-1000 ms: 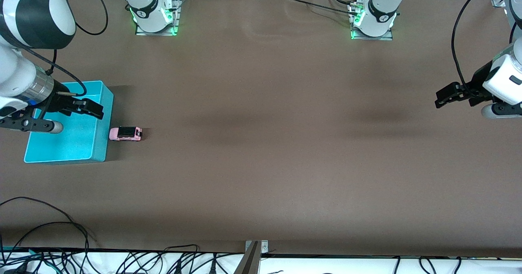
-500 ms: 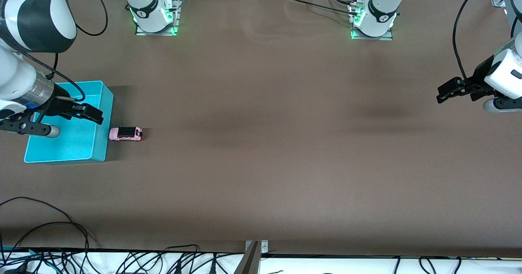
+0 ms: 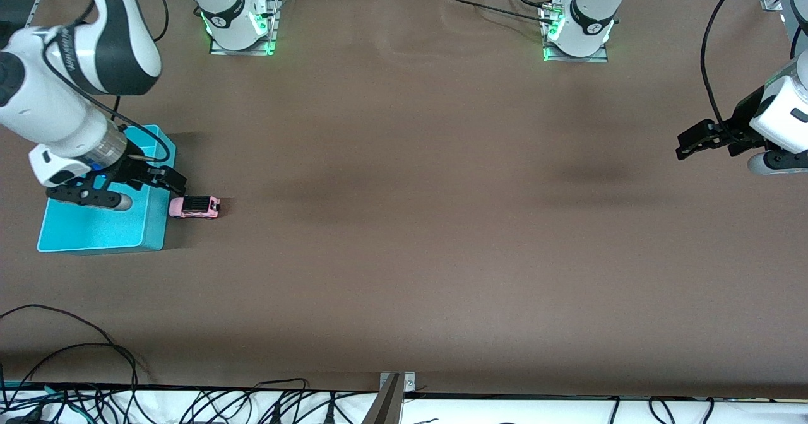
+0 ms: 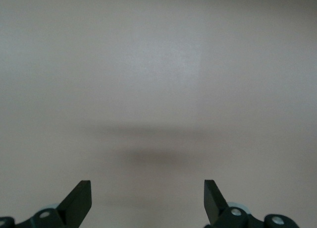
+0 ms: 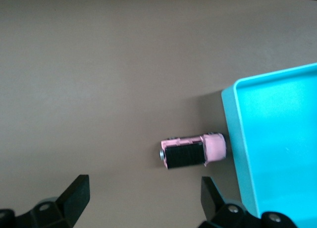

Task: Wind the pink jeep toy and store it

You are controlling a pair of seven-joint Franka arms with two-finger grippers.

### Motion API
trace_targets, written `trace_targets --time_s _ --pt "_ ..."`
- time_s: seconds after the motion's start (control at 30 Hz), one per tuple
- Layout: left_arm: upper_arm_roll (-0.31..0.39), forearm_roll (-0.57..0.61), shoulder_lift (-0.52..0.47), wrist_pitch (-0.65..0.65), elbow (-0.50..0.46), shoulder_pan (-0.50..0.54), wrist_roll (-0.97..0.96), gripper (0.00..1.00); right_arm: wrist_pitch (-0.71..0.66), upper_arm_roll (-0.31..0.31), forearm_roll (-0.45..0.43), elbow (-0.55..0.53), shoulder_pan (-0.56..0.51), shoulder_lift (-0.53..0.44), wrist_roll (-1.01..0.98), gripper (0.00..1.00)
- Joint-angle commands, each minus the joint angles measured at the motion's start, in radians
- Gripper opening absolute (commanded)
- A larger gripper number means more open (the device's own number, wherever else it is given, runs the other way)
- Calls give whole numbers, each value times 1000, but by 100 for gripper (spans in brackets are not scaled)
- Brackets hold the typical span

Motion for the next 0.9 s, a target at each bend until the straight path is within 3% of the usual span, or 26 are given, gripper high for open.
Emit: trace_targets --time_s 0.0,0.3,0.57,0.87 --pt "-2 -4 -17 11 -18 9 30 100 100 4 10 -92 -3 -11 7 100" --pt "-2 -4 -17 11 -18 9 30 100 206 -4 14 -119 -5 70 58 100" --pt "-2 -4 -15 11 -18 9 30 100 303 -12 16 -168 -6 140 305 100" --pt "-2 -4 -14 11 -16 9 30 100 316 -98 14 -202 -8 164 562 100"
